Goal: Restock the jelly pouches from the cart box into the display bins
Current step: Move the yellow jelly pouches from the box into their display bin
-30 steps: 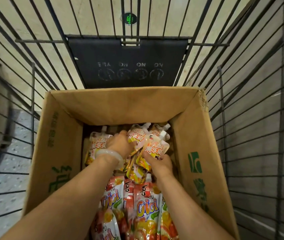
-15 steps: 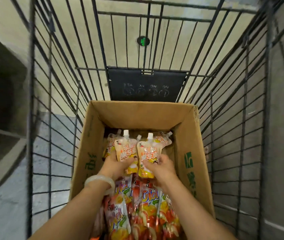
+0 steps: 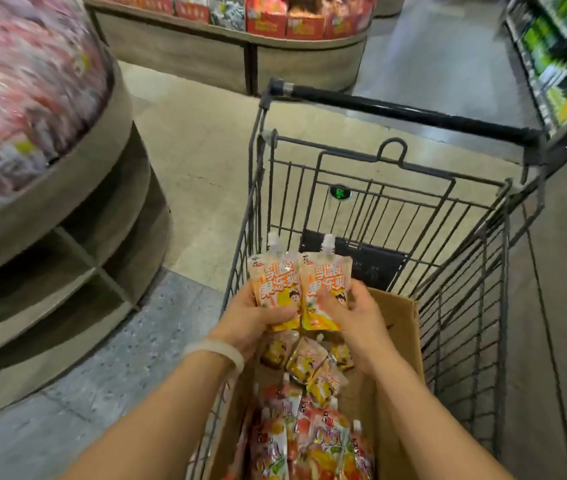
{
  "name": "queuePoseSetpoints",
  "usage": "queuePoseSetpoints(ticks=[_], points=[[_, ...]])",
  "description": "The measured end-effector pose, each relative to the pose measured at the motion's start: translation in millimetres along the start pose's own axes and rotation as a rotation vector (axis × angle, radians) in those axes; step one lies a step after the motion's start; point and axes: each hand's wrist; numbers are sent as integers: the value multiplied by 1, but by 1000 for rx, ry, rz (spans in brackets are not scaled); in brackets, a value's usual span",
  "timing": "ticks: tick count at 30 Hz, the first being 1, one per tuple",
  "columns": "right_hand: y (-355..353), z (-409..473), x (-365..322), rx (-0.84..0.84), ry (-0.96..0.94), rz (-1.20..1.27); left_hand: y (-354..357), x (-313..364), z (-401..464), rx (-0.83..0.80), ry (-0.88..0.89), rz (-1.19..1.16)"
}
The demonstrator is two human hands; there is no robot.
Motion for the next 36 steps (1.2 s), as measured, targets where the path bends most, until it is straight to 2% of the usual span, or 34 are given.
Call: queuePoseSetpoints(ticks=[6,11,16,20,23,29,36], points=[[83,-48,-81,-266,-145,7,-67,74,-95,91,185,-27],[194,-128,-131,-589,-192,94,-155,117,-218,268,419,-67],[321,-232,-156,-666,-226,64,-256,138,-359,491,586,-77],[411,-312,-168,-811,-223,32,-323,147,-460,631,680,-83],[462,-364,-180,-919,-291,2,-364,148,-521,687,752,-111],[547,-424,-194,-1088,-406,-82,-427,149,-597,791,823,-194],[659,-452,-201,-1188,-407,-126,-517,168,-634,944,847,-230]])
Point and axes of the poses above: each hand's wrist, its own z-axis towards the middle knuckle, its own y-axis out of the palm, x = y × z, and after that the axes turned 11 degrees about -z, right-handed
